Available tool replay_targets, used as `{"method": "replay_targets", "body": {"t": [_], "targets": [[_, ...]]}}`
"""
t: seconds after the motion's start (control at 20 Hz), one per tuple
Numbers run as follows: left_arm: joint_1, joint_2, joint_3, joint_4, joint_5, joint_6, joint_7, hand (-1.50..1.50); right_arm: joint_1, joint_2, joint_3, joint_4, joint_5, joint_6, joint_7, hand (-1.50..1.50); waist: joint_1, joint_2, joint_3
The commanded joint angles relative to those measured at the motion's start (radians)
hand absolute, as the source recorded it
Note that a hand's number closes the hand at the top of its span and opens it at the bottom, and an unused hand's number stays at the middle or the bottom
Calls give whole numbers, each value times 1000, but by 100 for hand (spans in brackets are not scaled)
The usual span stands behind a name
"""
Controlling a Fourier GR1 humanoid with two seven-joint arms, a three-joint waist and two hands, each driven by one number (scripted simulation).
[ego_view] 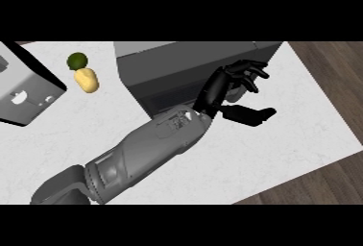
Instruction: Pick up the milk, place it into the microwave and close the microwave
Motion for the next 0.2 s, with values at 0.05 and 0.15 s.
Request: {"method": "replay_targets", "body": {"t": [0.05, 0.15], "targets": [[56, 96, 82, 171, 39, 59, -7, -150, 13, -22, -16, -6, -17, 8, 4, -150, 50, 1, -4], [58, 89, 75, 171, 51, 47, -12, -150, 20, -27, -16, -15, -27, 21, 8, -150, 51, -2, -4]]}}
